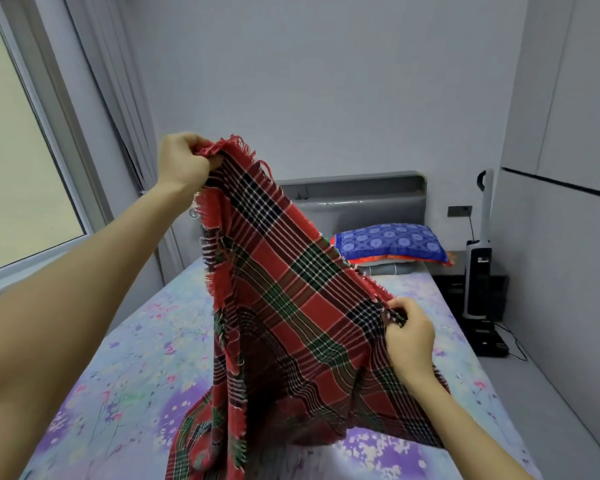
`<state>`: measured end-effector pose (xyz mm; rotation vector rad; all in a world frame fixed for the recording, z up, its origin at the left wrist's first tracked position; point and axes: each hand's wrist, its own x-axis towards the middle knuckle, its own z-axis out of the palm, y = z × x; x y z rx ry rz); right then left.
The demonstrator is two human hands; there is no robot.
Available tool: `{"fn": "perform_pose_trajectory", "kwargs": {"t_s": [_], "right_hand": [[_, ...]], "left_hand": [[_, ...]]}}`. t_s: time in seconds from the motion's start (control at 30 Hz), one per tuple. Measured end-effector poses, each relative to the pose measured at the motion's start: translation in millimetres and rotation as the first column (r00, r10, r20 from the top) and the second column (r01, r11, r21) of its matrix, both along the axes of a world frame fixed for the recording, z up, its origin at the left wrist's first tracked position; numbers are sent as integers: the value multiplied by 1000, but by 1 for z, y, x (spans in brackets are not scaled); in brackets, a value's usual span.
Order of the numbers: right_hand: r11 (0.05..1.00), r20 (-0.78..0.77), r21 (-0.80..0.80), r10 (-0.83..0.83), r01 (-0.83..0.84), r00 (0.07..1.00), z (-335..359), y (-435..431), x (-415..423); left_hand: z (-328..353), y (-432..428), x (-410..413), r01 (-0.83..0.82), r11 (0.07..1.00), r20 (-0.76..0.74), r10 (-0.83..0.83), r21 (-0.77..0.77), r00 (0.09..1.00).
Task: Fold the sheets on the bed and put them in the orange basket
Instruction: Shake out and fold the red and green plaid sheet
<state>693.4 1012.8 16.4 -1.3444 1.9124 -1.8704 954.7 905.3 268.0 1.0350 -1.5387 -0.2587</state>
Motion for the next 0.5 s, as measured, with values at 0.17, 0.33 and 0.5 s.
{"fn": "perform_pose_trajectory", "kwargs": {"t_s": [0.17, 0.33, 0.5], "right_hand": [[982, 261, -180, -14, 63, 965, 96, -14, -42], [929, -90, -366, -95, 56, 991, 261, -44, -79], [996, -550, -80, -71, 32, 832, 314, -49, -74]], "left_hand": [[19, 0, 16, 77, 997, -54, -76, 5, 996], [86, -11, 41, -2, 994, -259, -26, -106, 965], [103, -30, 59, -206, 975, -133, 194, -84, 972]]}}
